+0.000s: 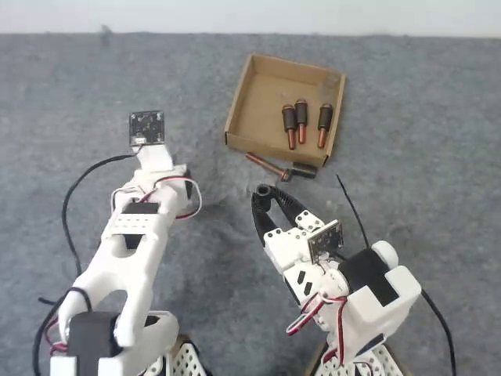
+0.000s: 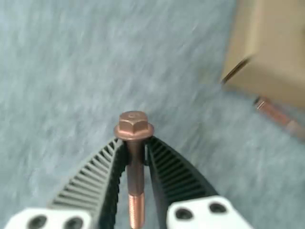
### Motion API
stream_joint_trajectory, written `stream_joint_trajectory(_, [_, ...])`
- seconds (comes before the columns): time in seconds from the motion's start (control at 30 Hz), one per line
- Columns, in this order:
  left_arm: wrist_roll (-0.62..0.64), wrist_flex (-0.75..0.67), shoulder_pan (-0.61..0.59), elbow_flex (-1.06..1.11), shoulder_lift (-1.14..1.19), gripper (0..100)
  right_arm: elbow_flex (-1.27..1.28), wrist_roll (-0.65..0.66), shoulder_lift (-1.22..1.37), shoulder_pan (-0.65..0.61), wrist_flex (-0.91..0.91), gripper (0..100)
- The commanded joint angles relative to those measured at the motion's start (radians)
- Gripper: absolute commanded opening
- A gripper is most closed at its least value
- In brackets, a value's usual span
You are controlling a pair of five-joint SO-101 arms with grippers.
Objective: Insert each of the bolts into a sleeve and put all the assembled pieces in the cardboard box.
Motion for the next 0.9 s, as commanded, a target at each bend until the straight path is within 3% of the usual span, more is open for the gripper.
stream_joint_trajectory(0.0, [-0.002,-0.252,0.06,-0.012,-0.063,1,0.021,-0.008,-0.008,-0.002,0.004,0.7])
stream_joint_trajectory(0.3, [0.002,-0.448,0.196,-0.01,-0.117,1,-0.003,-0.012,-0.008,0.024,0.058,0.7])
stream_joint_trajectory(0.7, [0.003,-0.066,0.397,-0.008,-0.528,1,-0.003,-0.012,-0.008,0.021,0.059,0.7])
stream_joint_trajectory(0.87, [0.003,-0.06,0.459,0.033,-0.56,1,0.021,-0.012,-0.01,0.002,0.027,0.7])
